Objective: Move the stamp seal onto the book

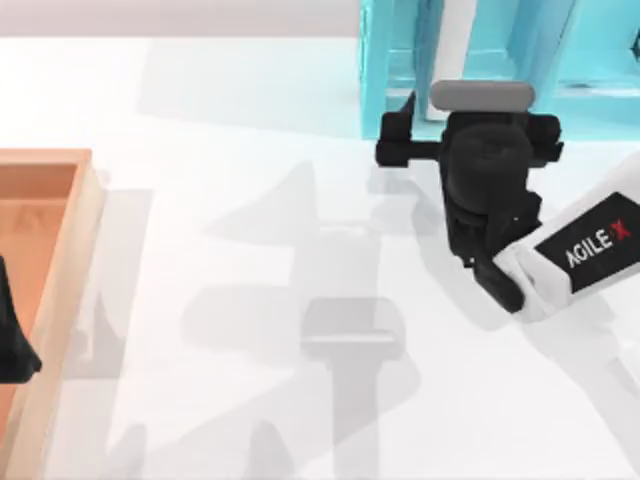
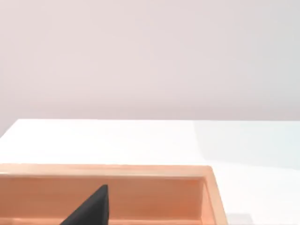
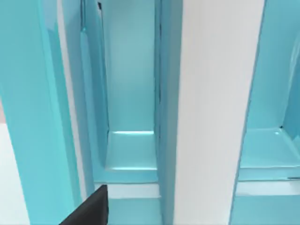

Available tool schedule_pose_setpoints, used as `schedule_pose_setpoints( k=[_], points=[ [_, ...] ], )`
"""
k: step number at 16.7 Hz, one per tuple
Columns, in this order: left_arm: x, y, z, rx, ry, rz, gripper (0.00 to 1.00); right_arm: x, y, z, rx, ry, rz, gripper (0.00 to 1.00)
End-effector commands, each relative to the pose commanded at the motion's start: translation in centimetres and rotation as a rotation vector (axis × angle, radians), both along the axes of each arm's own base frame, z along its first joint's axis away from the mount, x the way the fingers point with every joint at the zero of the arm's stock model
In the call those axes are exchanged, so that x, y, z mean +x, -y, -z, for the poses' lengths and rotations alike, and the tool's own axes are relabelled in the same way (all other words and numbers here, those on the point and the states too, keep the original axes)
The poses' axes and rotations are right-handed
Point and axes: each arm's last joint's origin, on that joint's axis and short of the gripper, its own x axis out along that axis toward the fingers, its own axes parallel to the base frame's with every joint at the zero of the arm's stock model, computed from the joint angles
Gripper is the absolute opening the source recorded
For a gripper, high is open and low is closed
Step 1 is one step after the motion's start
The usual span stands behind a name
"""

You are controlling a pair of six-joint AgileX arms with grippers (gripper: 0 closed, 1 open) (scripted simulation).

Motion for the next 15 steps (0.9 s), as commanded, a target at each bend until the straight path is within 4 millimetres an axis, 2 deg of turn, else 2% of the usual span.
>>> schedule_pose_setpoints(
  k=[7,10,15],
  points=[
    [0.0,0.0,0.0,0.000,0.000,0.000,1.00,0.4,0.2,0.1,-0.002,-0.003,0.002,1.00],
    [0.0,0.0,0.0,0.000,0.000,0.000,1.00,2.4,-0.1,0.3,0.000,0.000,0.000,1.00],
    [0.0,0.0,0.0,0.000,0.000,0.000,1.00,7.5,-0.1,0.8,0.000,0.001,0.000,1.00]
  ],
)
